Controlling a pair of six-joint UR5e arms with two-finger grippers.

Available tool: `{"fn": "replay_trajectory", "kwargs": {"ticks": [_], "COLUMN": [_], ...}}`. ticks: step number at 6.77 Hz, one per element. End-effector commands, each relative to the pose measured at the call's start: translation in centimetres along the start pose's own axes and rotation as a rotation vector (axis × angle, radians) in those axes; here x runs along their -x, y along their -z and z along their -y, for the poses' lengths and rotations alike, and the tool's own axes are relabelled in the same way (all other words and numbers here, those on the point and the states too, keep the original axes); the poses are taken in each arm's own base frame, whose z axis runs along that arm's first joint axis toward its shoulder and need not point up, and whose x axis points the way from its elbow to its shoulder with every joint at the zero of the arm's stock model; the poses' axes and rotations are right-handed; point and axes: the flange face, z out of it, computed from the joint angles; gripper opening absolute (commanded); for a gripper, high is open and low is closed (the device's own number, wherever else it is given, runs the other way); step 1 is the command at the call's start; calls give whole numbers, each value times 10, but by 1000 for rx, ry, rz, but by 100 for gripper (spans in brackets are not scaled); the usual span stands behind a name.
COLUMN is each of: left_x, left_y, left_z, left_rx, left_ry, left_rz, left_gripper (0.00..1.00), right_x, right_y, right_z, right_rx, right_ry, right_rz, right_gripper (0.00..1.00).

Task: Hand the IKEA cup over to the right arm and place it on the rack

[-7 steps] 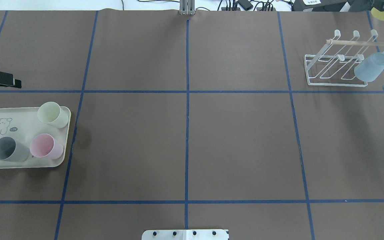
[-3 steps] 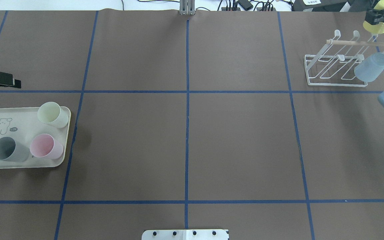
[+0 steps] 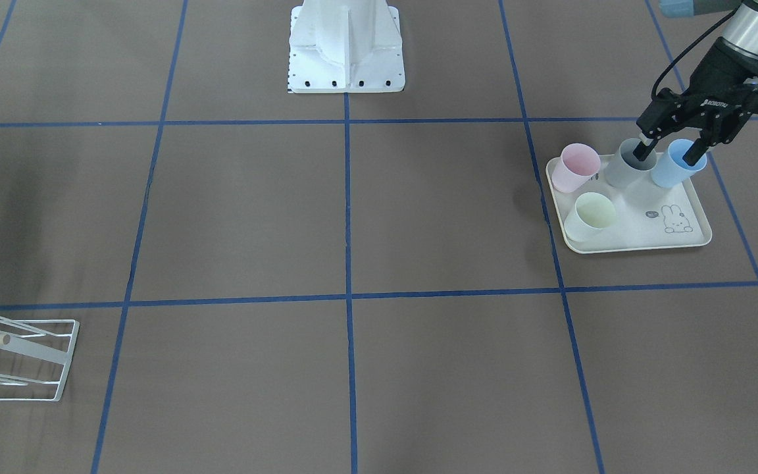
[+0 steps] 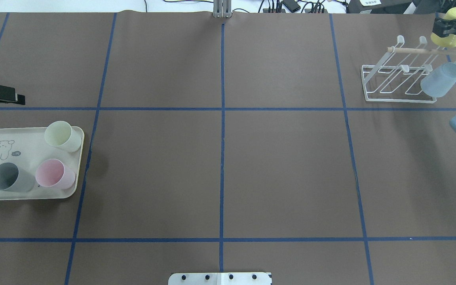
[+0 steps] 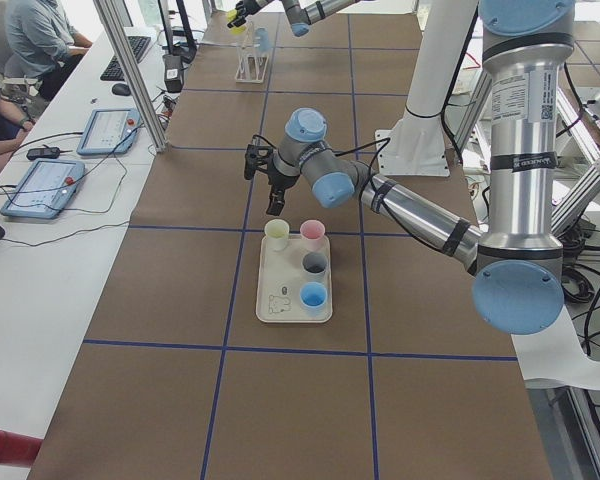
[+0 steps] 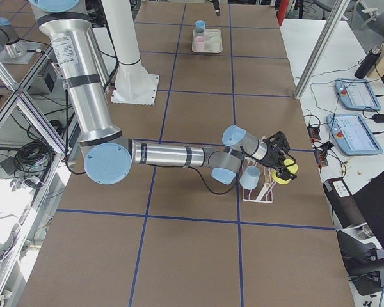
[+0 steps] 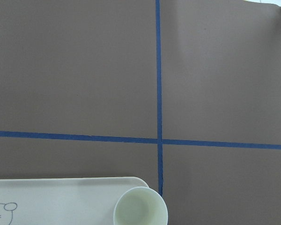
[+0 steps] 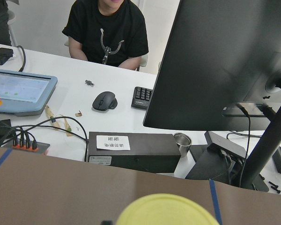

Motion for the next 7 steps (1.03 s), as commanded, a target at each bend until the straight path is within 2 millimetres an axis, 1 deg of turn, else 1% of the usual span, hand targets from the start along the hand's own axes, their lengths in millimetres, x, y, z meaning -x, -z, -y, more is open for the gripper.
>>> {"fn": "replay_trajectory", "kwargs": {"ticks": [1,2,3,4,5,6,7], "left_x": [0,-1,-1,-1,-1,5,13], "left_y": [0,0,0,0,-1,-10,-27], "left_z": [0,0,0,0,0,0,3], "left_rx": [1,0,1,0,2,14,41], "left_ry": [2,1,2,1,2,2,13], "left_rz": [0,-2,-1,-2,0,12,38], "left_gripper": [100,100,100,100,100,100,100], "right_x": [-5,-6,-7,-4,-5,4,-5], "right_y": [-1,-2,-1,-1,1,15,29], "right_z": [-7,-9,-8,-5,3,30,50], "right_rx": [12,15,14,10,2,-23,-8], "right_ry": [1,1,-2,-2,-6,-20,-40], "right_rz": [-10,-14,-13,-6,1,58,118], "right_gripper": [0,86,100,100,100,100,100]}}
